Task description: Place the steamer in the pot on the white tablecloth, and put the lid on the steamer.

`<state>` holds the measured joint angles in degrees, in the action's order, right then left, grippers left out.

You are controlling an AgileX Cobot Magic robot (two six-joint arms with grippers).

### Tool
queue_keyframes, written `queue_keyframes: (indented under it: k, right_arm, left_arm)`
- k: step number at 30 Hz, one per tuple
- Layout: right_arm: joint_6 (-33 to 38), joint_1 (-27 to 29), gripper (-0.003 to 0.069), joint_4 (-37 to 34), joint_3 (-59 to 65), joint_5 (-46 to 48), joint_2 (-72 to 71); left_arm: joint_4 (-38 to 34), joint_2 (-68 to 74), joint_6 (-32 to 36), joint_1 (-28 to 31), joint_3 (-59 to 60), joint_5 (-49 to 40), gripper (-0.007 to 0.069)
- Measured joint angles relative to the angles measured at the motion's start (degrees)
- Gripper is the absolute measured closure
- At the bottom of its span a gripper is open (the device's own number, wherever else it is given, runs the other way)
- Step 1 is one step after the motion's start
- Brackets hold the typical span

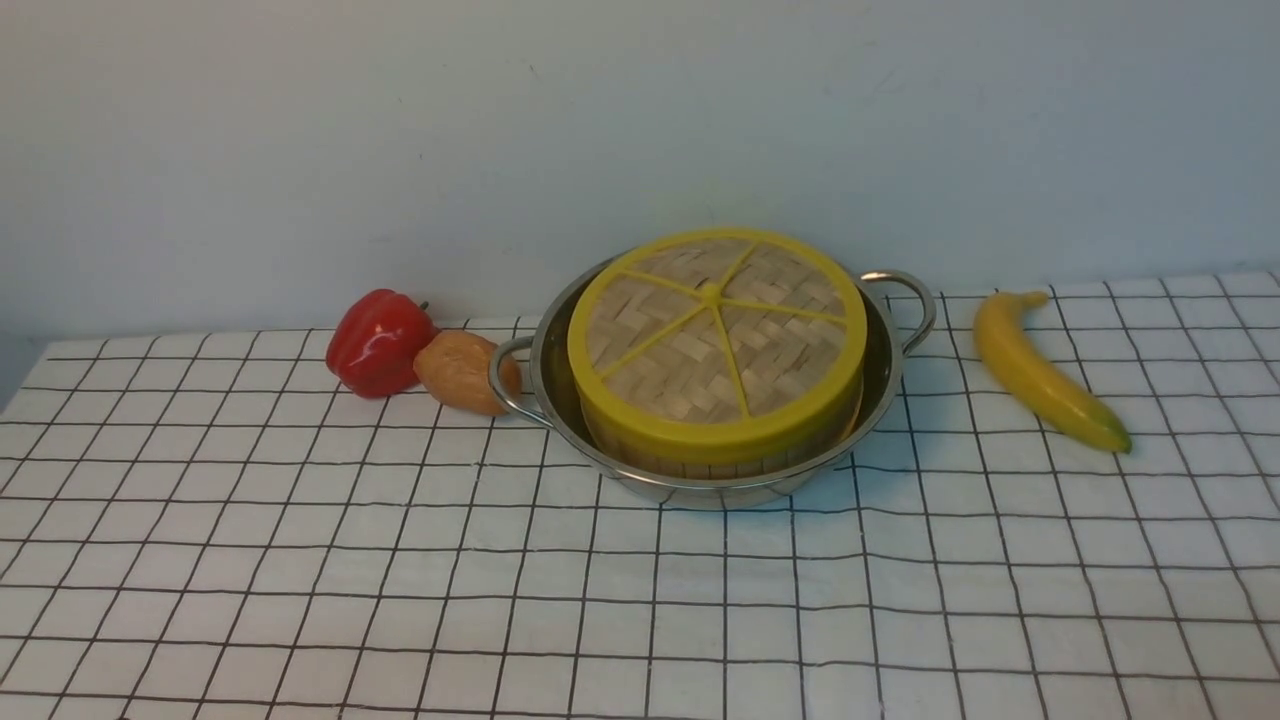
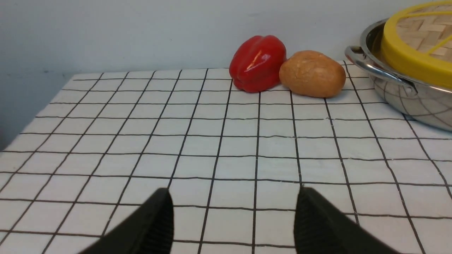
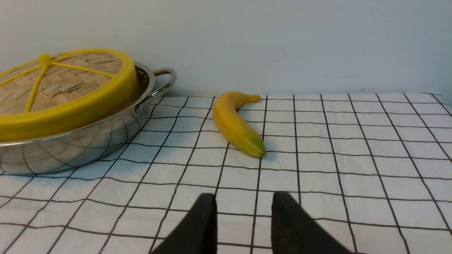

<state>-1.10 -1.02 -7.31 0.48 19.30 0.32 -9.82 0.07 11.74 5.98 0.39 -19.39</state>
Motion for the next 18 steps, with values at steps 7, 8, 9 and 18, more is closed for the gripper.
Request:
queue_keyframes:
  k: [7,8,9,18]
  right_arm:
    - [0.0,0.0,0.0419,0.0,0.0,0.0,0.0]
    - [0.0,0.0,0.0419,0.0,0.0,0.0,0.0]
    - [0.0,0.0,0.0419,0.0,0.0,0.0,0.0]
    - [0.0,0.0,0.0419,0.0,0.0,0.0,0.0]
  left_arm:
    - [8.0,0.0,-9.4,0.0,0.0,0.0,0.0195]
    - [9.1,0.0,-10.4,0.0,0.0,0.0,0.0195]
    - [9.8,0.0,-10.8,0.0,0.0,0.0,0.0195]
    - [12.4,0.0,-13.8,0.0,0.0,0.0,0.0195]
